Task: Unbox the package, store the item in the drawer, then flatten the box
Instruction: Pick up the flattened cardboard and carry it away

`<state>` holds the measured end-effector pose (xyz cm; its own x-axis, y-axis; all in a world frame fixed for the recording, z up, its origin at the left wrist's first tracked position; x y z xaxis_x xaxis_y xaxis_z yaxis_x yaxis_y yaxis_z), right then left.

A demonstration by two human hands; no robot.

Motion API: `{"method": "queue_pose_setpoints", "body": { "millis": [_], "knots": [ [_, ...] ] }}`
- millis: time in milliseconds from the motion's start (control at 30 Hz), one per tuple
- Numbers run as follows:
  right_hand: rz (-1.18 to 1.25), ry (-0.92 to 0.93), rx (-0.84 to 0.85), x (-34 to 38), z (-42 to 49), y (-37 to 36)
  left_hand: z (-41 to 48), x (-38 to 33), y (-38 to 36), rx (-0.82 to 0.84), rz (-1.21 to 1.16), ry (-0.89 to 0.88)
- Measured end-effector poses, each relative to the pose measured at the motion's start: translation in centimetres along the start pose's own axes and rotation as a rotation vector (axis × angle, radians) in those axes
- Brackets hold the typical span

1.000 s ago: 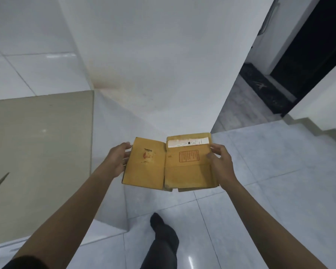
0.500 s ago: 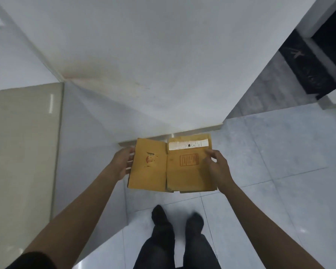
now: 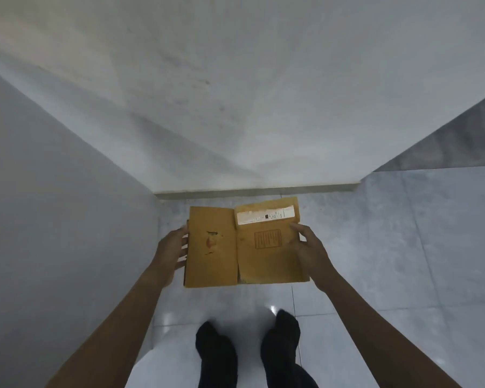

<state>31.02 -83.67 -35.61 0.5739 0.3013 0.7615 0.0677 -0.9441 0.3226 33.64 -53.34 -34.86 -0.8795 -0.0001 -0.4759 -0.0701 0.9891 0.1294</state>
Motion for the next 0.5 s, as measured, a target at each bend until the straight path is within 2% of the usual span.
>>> {"method": "queue_pose_setpoints", "body": {
  "millis": [300, 500],
  "knots": [
    [-0.069, 0.018, 0.074, -12.1, 16.5, -5.3, 20.1, 5.0, -4.9, 0.018, 0.030, -0.149],
    [-0.102, 0.078, 0.064, -19.9, 26.2, -8.3, 32.7, 8.9, -7.1, -0.060, 0.119, -0.240]
  ]
}}
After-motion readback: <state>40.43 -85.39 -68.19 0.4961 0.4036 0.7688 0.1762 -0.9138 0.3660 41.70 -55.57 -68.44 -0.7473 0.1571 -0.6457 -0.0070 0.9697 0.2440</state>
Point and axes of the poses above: each hand's wrist, its own z-axis towards the middle knuckle, its own y-axis out of the back of the hand, x = y × z, the point moved 3 cm from there along z, towards the middle knuckle, and after that the axes turned 5 degrees about y, right-handed, at the moved point
